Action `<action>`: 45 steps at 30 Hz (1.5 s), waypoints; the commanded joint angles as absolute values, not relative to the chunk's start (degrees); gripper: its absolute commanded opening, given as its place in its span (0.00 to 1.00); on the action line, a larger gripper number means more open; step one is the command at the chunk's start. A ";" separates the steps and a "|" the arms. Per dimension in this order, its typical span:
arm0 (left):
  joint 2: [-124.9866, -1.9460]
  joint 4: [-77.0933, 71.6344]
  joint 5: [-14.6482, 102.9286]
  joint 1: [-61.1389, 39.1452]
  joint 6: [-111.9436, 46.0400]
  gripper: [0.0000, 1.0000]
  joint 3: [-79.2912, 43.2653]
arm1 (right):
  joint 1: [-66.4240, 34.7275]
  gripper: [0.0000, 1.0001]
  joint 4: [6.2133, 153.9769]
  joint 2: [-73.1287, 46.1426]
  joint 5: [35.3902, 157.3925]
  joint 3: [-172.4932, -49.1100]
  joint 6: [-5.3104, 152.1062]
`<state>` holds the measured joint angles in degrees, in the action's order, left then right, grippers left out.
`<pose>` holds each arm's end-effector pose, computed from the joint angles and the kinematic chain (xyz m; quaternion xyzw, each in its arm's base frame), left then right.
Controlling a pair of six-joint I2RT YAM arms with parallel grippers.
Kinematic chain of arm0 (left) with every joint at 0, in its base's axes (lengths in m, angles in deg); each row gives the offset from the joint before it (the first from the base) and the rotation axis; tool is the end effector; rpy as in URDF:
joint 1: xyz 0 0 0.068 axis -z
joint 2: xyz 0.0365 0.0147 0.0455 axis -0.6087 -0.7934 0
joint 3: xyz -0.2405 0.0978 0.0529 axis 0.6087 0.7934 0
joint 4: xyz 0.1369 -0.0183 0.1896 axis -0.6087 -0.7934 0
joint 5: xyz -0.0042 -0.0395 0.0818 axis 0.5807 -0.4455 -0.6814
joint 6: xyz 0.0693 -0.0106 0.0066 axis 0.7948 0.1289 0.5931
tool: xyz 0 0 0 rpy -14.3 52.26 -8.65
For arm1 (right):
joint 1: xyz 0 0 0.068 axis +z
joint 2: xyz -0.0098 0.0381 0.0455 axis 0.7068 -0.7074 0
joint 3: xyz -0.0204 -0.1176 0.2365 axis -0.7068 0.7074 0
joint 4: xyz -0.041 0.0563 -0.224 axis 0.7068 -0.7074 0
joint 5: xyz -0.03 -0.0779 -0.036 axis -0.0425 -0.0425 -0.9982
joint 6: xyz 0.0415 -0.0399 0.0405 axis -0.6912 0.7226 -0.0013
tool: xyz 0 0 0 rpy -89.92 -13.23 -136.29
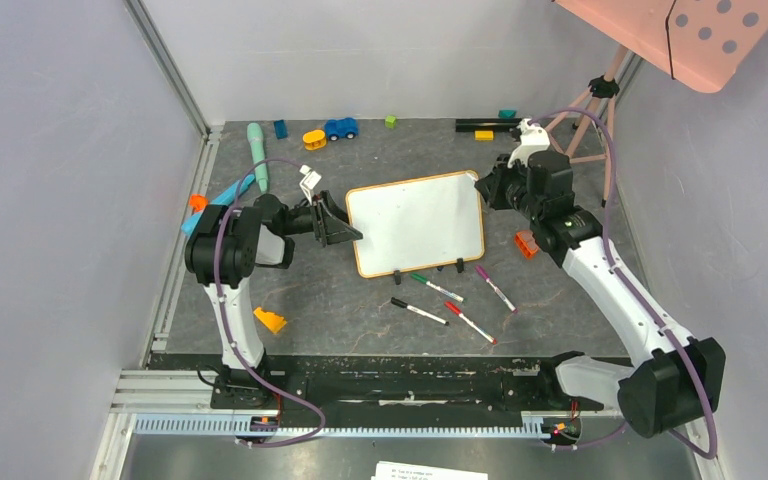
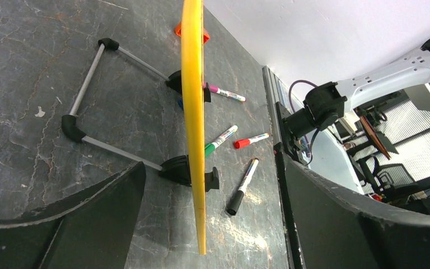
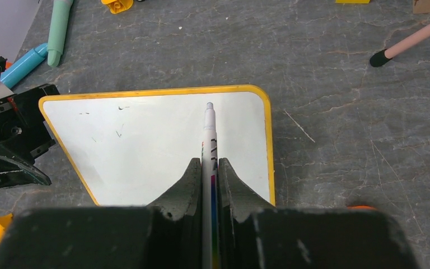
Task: Write a sentence on the whiteboard
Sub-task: Hold the whiteboard on the whiteboard stand.
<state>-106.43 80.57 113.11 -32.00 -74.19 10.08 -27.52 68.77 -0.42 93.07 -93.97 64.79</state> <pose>0.3359 -0.0888 0.1637 0.2422 0.6481 -0.6403 0.3337 0.2559 0.0851 0.3280 -0.0359 0.8237 0.1897 0.5332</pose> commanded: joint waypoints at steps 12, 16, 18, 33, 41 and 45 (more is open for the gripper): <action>-105.85 84.38 116.51 -31.78 -73.66 1.00 7.58 | -27.57 0.00 68.46 -1.82 92.05 -99.54 67.46; -105.66 84.38 117.33 -31.04 -73.01 1.00 7.74 | -27.57 0.00 68.28 -2.24 92.38 -99.90 67.30; -105.64 84.38 117.56 -30.91 -72.90 1.00 7.68 | -27.57 0.00 68.26 -2.52 92.45 -100.16 67.28; -104.65 84.38 113.86 -31.57 -72.76 1.00 9.39 | -27.64 0.00 66.63 -3.68 93.13 -101.95 68.70; -105.28 84.38 111.05 -32.26 -71.73 1.00 10.01 | -27.56 0.00 66.23 -4.08 93.24 -102.93 69.06; -105.16 84.29 108.33 -32.91 -71.43 1.00 10.97 | -27.57 0.00 66.79 -4.65 93.30 -103.39 68.62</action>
